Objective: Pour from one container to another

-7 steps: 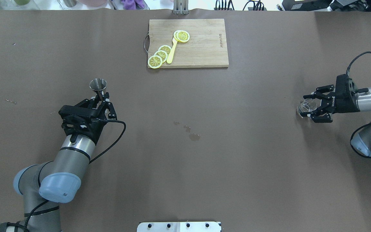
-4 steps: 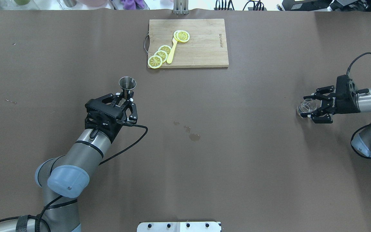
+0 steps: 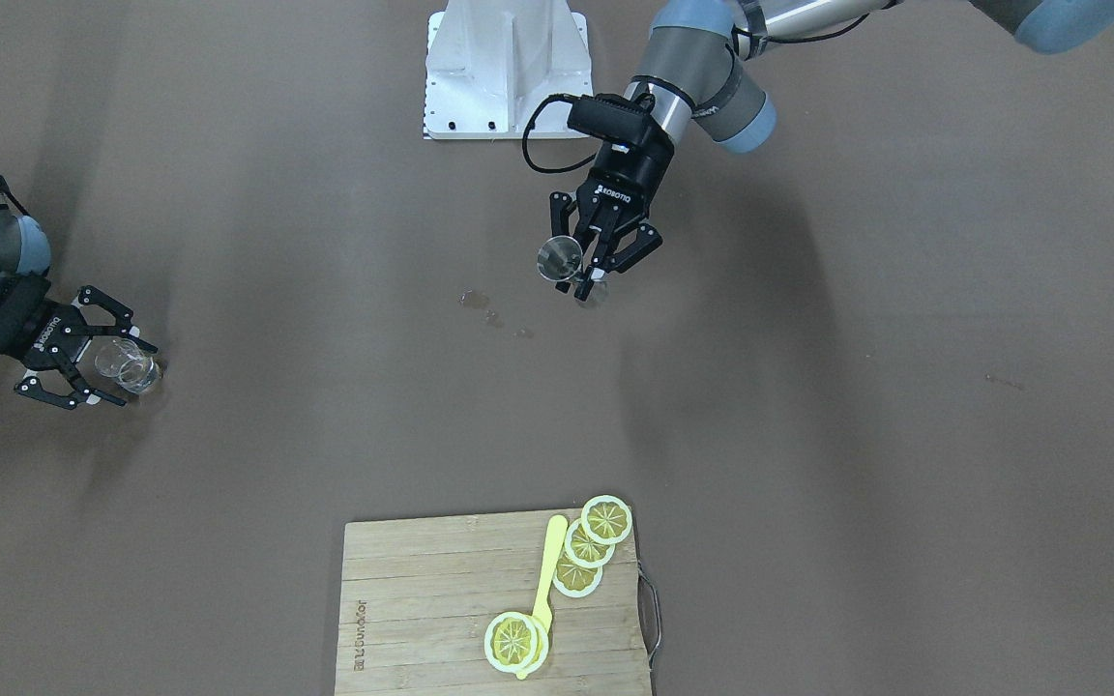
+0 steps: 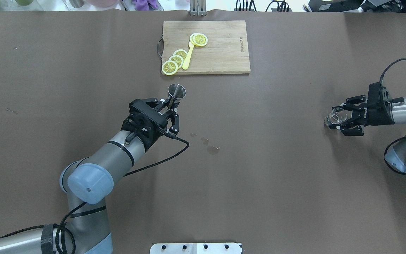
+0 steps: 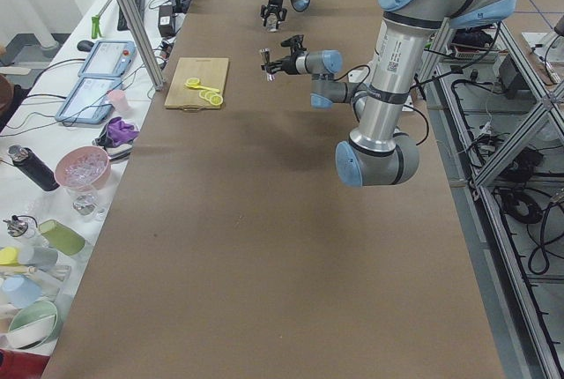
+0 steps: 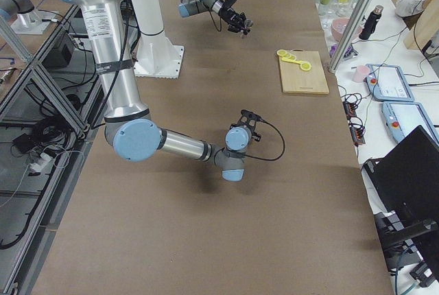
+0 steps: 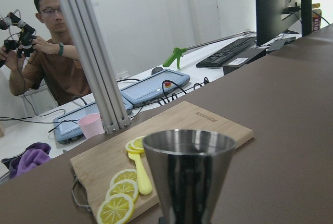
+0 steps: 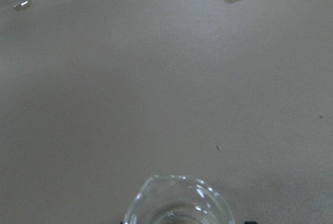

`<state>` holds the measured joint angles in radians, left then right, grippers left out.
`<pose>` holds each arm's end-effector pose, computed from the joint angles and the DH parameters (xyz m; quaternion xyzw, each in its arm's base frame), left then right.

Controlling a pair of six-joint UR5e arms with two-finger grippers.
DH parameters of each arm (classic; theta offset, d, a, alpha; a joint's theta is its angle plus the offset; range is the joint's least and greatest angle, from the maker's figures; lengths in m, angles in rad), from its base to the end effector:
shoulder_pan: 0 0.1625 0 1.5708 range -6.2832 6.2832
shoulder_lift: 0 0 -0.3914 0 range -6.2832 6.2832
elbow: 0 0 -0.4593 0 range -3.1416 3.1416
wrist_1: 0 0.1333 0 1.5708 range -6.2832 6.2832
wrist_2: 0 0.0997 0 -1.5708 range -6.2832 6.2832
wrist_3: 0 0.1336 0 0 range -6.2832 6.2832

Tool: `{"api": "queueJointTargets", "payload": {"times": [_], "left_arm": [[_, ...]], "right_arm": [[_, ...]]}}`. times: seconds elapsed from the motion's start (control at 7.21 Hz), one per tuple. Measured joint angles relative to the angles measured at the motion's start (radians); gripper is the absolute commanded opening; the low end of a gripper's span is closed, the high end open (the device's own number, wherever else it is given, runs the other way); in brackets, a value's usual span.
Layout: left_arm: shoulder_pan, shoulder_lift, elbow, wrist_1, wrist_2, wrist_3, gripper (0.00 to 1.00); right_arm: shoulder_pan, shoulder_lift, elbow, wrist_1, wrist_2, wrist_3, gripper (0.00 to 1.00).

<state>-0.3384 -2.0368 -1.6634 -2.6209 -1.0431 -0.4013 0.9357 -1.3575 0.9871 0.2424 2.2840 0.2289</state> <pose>0.5719 -0.4139 0.1647 0.6079 0.3832 0.0984 0.6884 -0.3332 -0.5295 0.6253 0.4523 -0.4972 -0.3677 0.6427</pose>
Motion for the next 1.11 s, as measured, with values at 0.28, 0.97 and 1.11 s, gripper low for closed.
{"api": "queueJointTargets", "payload": {"times": [0.28, 0.97, 1.11], "left_arm": [[-0.059, -0.005, 0.003, 0.000, -0.200, 0.068, 0.00], [-0.072, -0.008, 0.036, -0.041, -0.397, 0.130, 0.00], [-0.071, -0.014, 0.051, -0.053, -0.407, 0.130, 0.00]], "right_arm": [[-0.002, 0.000, 0.002, 0.000, 0.000, 0.001, 0.67], [-0.008, -0.001, 0.003, 0.000, 0.000, 0.001, 0.57], [-0.009, -0.001, 0.004, 0.000, 0.001, 0.001, 0.55]]}}
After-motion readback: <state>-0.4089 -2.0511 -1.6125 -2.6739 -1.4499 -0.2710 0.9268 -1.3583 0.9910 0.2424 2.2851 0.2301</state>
